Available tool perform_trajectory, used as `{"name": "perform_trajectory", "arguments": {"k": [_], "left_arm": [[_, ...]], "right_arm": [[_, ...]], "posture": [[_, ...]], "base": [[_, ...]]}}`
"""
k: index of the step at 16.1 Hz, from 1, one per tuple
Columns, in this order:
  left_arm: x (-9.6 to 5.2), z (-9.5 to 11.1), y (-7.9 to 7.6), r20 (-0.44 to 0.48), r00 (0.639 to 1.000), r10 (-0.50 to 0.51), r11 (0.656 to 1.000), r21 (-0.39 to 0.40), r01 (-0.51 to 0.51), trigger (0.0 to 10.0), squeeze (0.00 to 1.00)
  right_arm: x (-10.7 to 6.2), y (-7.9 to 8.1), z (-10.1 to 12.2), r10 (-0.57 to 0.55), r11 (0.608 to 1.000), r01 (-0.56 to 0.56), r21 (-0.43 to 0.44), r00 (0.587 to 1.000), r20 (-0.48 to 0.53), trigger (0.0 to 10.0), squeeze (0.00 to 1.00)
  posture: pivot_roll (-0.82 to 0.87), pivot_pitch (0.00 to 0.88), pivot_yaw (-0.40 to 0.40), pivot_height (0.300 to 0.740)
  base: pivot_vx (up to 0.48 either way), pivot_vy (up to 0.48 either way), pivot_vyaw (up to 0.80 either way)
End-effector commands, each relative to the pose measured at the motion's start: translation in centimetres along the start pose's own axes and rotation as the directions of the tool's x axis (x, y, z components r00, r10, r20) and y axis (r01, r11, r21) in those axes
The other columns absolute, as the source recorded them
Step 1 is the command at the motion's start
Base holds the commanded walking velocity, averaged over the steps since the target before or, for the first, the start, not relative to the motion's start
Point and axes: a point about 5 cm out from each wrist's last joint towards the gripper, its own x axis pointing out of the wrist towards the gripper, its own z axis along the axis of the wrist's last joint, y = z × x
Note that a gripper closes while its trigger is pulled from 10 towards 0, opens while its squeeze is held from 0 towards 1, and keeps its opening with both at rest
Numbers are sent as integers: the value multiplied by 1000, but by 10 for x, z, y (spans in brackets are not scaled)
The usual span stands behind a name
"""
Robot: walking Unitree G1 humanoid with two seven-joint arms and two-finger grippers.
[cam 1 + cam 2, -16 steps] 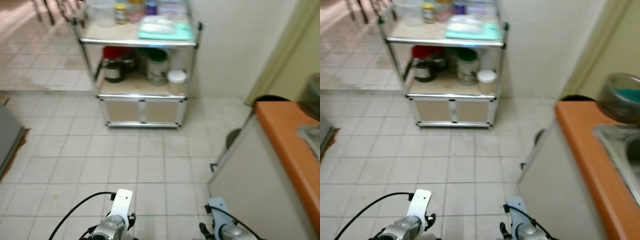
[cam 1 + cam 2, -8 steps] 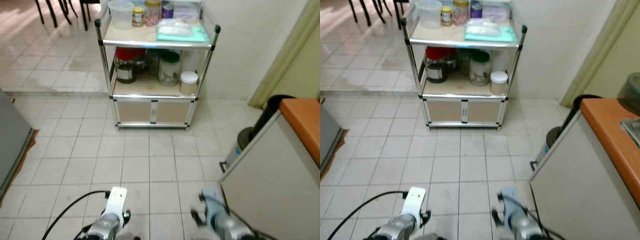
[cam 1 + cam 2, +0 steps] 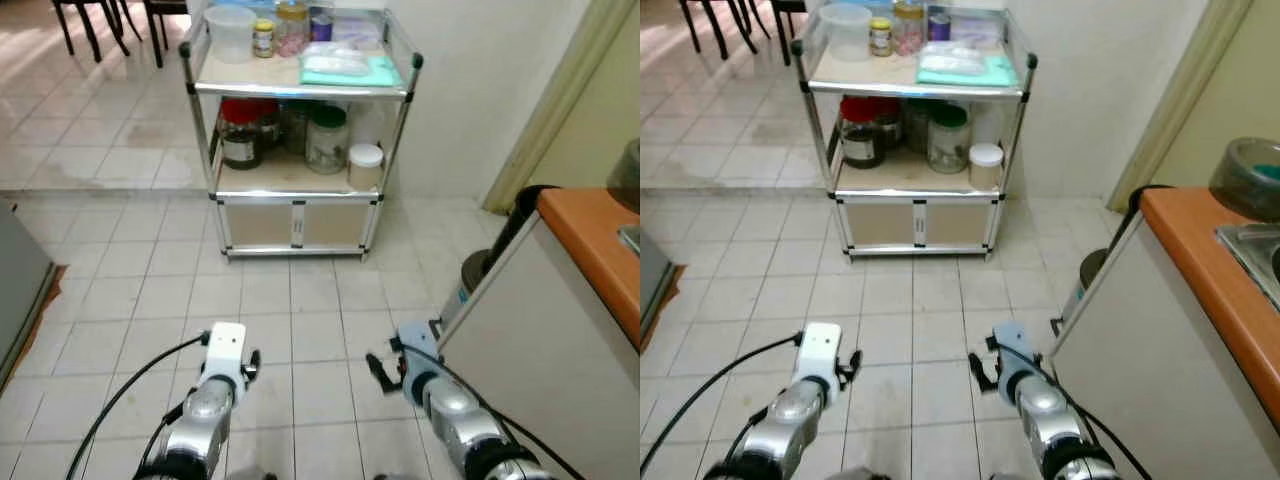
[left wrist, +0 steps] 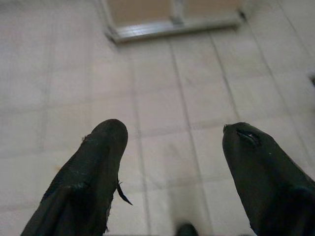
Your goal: Kitchen organization
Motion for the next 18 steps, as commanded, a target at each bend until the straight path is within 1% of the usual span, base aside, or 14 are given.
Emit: {"name": "perform_trajectory", "arguments": {"k": [1, 2, 4, 5, 6, 7, 8, 10, 11, 12, 13, 14, 15, 18], "left_arm": [[0, 13, 3, 90, 995, 51, 998, 32, -55, 10000, 0], [-4, 16, 2, 123, 992, 21, 997, 68, -30, 10000, 0], [-14, 18, -1, 186, 981, -63, 993, 114, 42, 10000, 0], [-23, 19, -1, 219, 970, -106, 986, 147, 74, 10000, 0], [-27, 17, 2, 206, 974, -97, 993, 93, 79, 10000, 0], [-31, 18, 6, 219, 973, -77, 996, 65, 64, 10000, 0], [-34, 17, 9, 223, 973, -54, 998, 46, 45, 10000, 0], [-38, 10, 11, 222, 975, -14, 999, 48, 3, 10000, 0], [-40, 10, 9, 228, 973, -29, 997, 77, 11, 10000, 0], [-41, 10, 10, 222, 975, -28, 997, 73, 12, 10000, 0], [-41, 10, 10, 216, 976, -22, 998, 57, 10, 10000, 0], [-40, 11, 10, 195, 980, -37, 999, 23, 33, 10000, 0], [-39, 14, 7, 190, 979, -72, 997, 10, 71, 10000, 0], [-39, 19, 2, 205, 973, -105, 993, -38, 115, 10000, 0]], "right_arm": [[-1, -7, 8, -19, 1000, 19, 8, 999, 49, 10000, 0], [-5, -10, 11, -36, 999, 33, 34, 995, 98, 10000, 0], [-10, -10, 10, -49, 998, 43, 48, 989, 138, 10000, 0], [-17, -12, 10, -67, 996, 55, 65, 980, 185, 10000, 0], [-23, -16, 11, -101, 994, 90, 60, 972, 211, 10000, 0], [-28, -18, 11, -120, 992, 106, 70, 966, 228, 10000, 0], [-33, -17, 10, -125, 990, 106, 90, 962, 241, 10000, 0], [-38, -16, 4, -149, 983, 120, 136, 963, 226, 10000, 0], [-40, -15, 3, -165, 978, 130, 160, 960, 226, 10000, 0], [-41, -14, 3, -169, 977, 134, 164, 960, 225, 10000, 0], [-42, -14, 3, -170, 977, 134, 168, 959, 225, 10000, 0], [-43, -13, 3, -178, 972, 137, 189, 959, 222, 10000, 0], [-44, -15, 2, -203, 966, 160, 202, 955, 216, 10000, 0], [-44, -17, 1, -198, 966, 155, 204, 959, 205, 10000, 0]], "posture": [[-43, 0, 8, 740], [-51, 0, 16, 740], [-66, 0, 36, 740], [-71, 0, 39, 740], [-69, 0, 38, 740], [-68, 0, 37, 740], [-68, 0, 37, 740], [-71, 1, 40, 740], [-72, 0, 44, 740], [-74, 0, 46, 740], [-74, 0, 46, 740], [-71, 3, 45, 740], [-69, 5, 48, 740], [-69, 5, 50, 740]], "base": [[0, 0, 0], [0, 0, 0], [0, 0, -603], [0, 0, -800], [0, 0, -800], [0, 0, -800], [0, 0, -800], [0, 0, -800], [0, 0, -800], [0, 0, -800], [0, 0, -800], [0, 0, -800], [0, 0, -781], [0, 0, -781]]}}
